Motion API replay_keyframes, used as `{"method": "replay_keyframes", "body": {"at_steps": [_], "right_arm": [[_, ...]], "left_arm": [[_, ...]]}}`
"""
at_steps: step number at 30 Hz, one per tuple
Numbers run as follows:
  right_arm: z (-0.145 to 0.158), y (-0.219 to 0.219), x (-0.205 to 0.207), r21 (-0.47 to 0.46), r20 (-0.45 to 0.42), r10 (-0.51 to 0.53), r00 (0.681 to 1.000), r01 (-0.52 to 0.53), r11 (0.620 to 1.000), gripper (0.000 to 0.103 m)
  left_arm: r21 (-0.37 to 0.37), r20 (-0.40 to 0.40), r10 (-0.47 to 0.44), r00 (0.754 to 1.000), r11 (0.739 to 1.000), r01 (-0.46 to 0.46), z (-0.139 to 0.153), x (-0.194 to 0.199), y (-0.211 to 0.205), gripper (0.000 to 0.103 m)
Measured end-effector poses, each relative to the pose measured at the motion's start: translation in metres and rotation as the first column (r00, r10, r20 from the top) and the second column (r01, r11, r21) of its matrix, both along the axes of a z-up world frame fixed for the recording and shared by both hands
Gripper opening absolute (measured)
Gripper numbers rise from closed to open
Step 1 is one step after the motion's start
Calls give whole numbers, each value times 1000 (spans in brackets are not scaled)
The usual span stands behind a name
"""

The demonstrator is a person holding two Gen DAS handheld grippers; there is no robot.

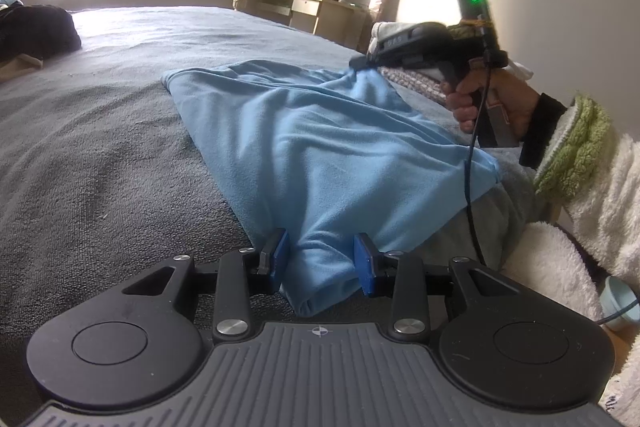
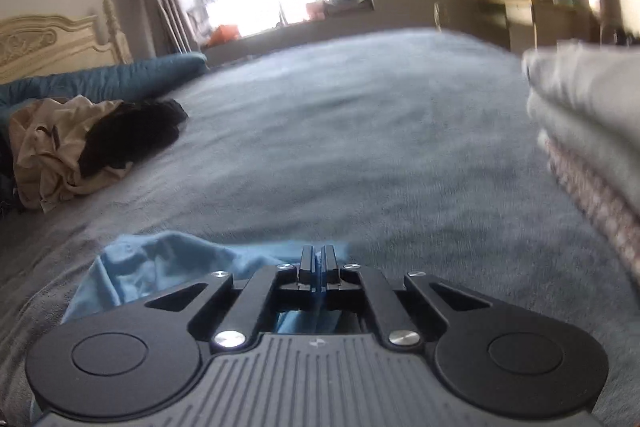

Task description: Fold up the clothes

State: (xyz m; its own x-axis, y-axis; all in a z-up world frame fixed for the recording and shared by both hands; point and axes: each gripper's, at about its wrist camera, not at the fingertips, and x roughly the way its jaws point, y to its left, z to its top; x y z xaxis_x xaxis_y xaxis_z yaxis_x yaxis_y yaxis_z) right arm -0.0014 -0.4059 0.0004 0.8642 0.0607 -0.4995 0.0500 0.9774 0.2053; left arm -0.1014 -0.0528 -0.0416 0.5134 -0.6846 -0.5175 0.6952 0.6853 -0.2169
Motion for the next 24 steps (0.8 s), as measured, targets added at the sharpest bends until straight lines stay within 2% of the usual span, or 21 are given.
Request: {"method": "replay_keyframes", "body": {"at_steps": [3, 7, 13, 16, 19, 22, 24], "right_arm": [[12, 2, -8, -13, 75, -20, 997, 21, 1000, 2], [11, -13, -2, 22, 105, -51, 993, 49, 999, 2], [-23, -30, 14, 51, 40, -101, 994, 99, 994, 2], [-44, -45, 21, 130, -33, -127, 991, 130, 983, 2], [-35, -56, 15, 158, -10, -190, 982, 189, 969, 7], [-10, -61, -2, 185, 72, -240, 968, 223, 957, 7], [11, -47, -10, 168, 104, -185, 977, 166, 972, 7]], "left_arm": [[11, 9, 2, 1000, 1000, -2, 0, -1, -2, 35], [17, 12, 0, 1000, 1000, 0, 0, -2, -2, 36], [14, 13, 0, 1000, 1000, 0, 0, -3, -1, 36], [11, 13, 2, 1000, 1000, -2, 0, -4, -1, 36], [7, 13, 3, 1000, 1000, -3, 0, -4, 0, 36], [3, 13, 4, 1000, 1000, -4, -1, -4, 1, 36], [-5, 12, 7, 1000, 1000, -7, -2, -4, 1, 36]]}}
